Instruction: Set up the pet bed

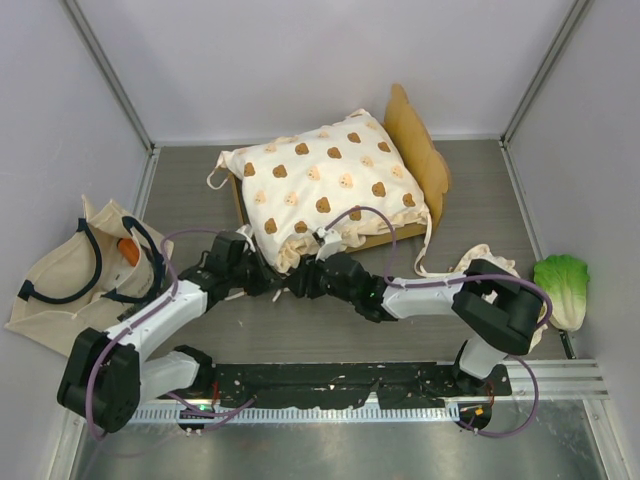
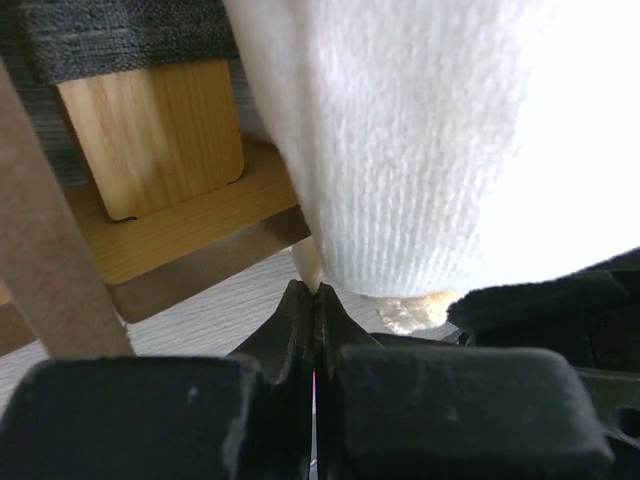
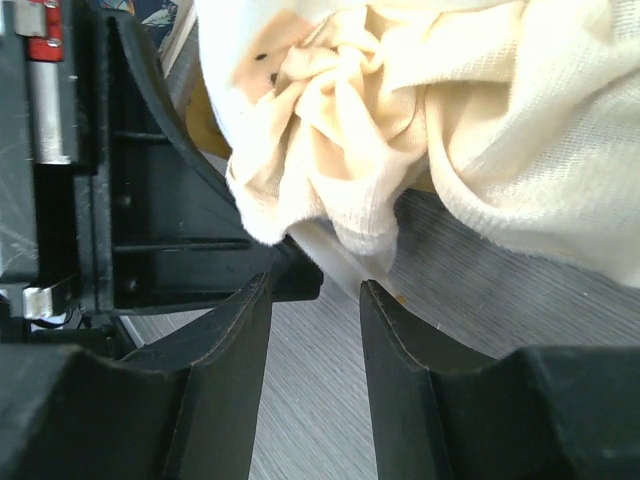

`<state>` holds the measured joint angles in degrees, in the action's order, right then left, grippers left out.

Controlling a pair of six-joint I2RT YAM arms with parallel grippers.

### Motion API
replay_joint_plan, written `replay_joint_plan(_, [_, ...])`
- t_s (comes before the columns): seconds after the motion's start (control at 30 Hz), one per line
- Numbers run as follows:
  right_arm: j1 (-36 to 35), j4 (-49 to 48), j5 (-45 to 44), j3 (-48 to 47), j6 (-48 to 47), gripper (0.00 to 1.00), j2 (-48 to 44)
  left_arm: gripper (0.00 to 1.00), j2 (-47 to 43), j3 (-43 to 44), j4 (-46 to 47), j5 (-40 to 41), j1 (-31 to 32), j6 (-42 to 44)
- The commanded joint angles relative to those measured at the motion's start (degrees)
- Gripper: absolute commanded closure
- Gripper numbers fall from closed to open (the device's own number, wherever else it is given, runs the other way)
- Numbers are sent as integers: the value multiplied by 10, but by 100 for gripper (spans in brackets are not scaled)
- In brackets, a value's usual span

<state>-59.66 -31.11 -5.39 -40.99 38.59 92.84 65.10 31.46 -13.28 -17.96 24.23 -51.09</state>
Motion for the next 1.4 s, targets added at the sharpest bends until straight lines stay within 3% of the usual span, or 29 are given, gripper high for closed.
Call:
replay_joint_plan(0.0, [2, -15, -14, -27, -15, 57, 23, 100, -25, -1, -5, 25, -4, -14])
replay_joint_plan(0.13, [2, -2, -35, -27, -24, 69, 25, 100, -26, 4, -1, 32, -7, -18])
replay_joint_plan(0.57, [2, -10, -54, -35, -62, 64, 52, 100, -25, -4, 21, 18, -8, -44])
replay_joint_plan(0.67, [2, -18, -48, -34, -70, 78, 59, 100, -28, -11, 30, 16, -10, -54])
replay_joint_plan(0.7, [3, -20, -48, -30, -69, 87, 55, 100, -30, -13, 33, 19, -10, -58])
replay_joint_plan(0.8, [2, -38, -42, -8, -55, 98, 38, 100, -45, -29, 52, 43, -10, -86])
replay_joint_plan(1.03, [-12, -78, -2, 24, 12, 99, 9, 100, -111, -69, 130, 156, -10, -188])
replay_joint_plan(1.37, [-41, -102, 24, 8, 6, 99, -7, 100, -58, -89, 231, 166, -10, -227])
